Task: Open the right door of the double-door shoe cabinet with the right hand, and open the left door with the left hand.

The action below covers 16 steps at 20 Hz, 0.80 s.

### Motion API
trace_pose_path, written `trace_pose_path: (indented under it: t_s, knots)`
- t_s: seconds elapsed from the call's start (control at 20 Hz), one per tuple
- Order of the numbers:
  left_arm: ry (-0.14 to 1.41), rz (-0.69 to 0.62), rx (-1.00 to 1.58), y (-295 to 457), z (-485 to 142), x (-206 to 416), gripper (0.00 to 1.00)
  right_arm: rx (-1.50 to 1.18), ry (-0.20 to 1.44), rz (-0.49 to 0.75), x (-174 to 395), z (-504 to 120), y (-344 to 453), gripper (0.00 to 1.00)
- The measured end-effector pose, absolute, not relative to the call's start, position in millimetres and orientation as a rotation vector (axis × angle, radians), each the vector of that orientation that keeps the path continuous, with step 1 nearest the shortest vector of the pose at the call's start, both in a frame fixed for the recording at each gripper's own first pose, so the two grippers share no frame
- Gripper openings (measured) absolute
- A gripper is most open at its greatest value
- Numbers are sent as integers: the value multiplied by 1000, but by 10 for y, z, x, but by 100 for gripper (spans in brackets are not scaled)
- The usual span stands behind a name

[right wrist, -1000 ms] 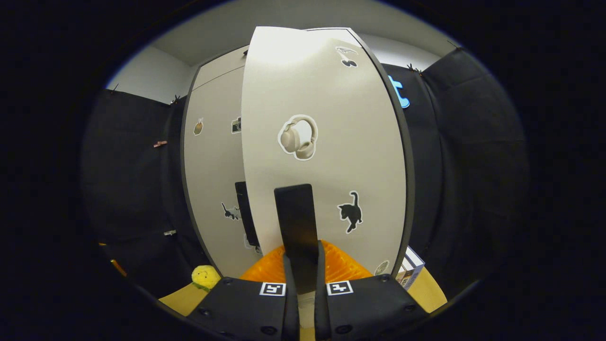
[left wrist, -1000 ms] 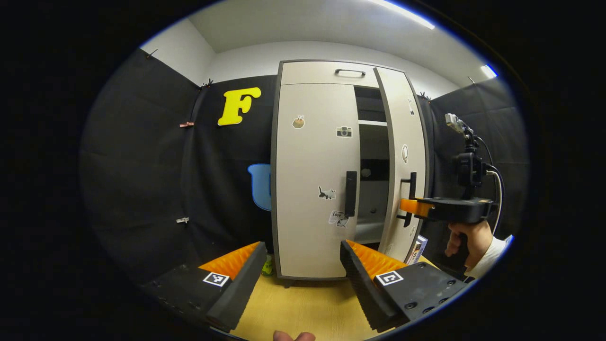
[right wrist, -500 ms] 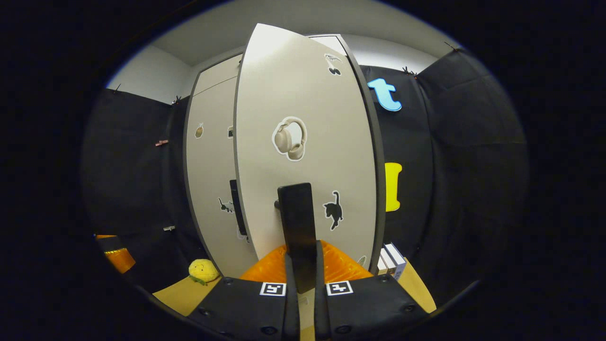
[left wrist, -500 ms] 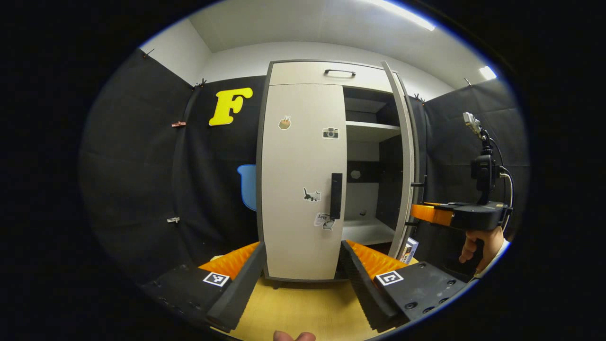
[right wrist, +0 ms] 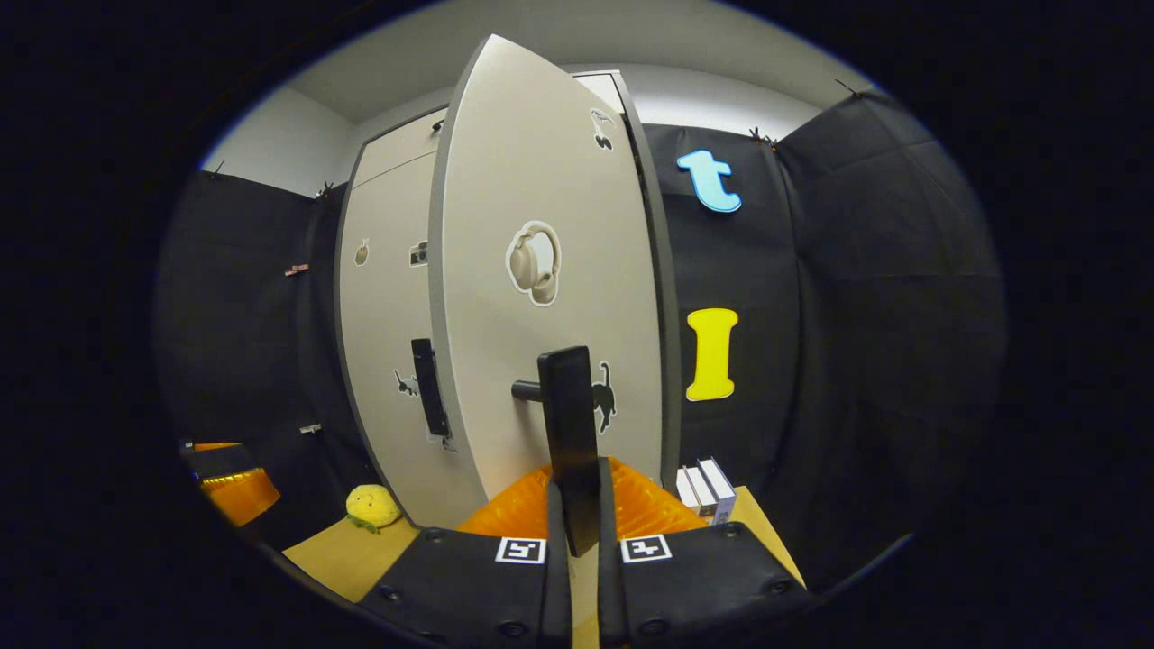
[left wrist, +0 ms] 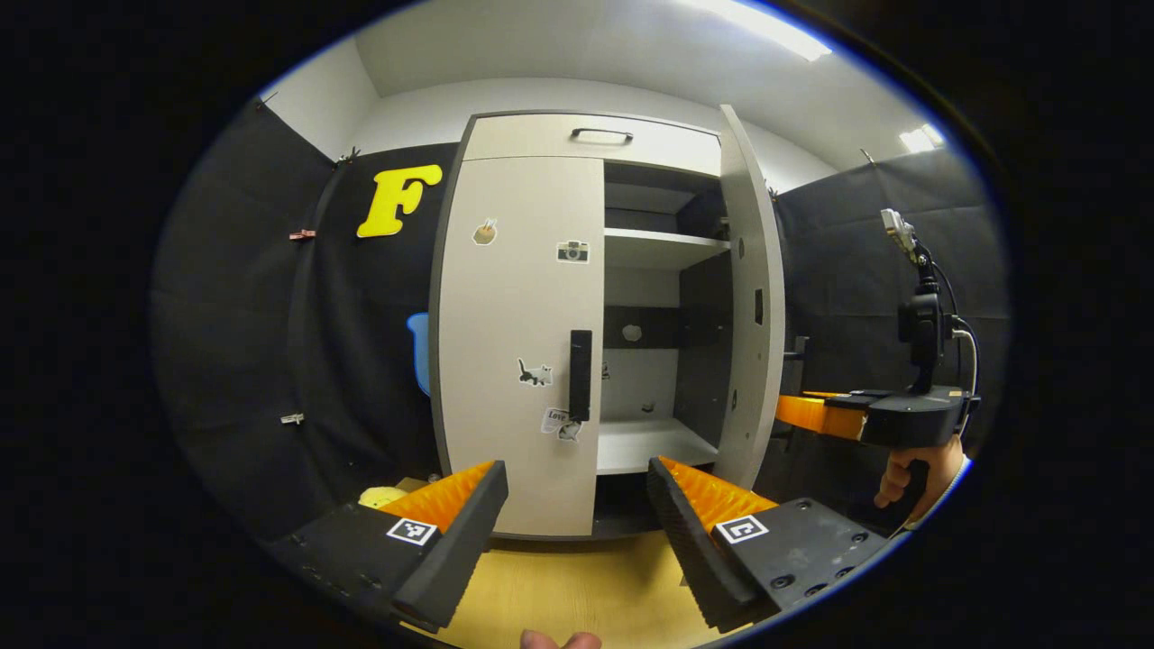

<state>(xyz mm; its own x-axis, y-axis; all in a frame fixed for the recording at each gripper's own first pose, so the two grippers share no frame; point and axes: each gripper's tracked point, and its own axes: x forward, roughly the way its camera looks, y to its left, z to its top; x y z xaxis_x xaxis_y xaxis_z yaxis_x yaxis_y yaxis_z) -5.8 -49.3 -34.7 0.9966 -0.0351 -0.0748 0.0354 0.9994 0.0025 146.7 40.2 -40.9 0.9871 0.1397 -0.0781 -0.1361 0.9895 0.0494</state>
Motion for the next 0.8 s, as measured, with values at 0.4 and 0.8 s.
trace_pose_path:
  t_s: [0.4,0.8]
  knots:
    - [77,-88,5,-815,-355,98,96,34,102,101,1439,-415,120,14]
    - [64,-130,26,-1056,-300,202,96,78,152,86,1473,-426,-184,9]
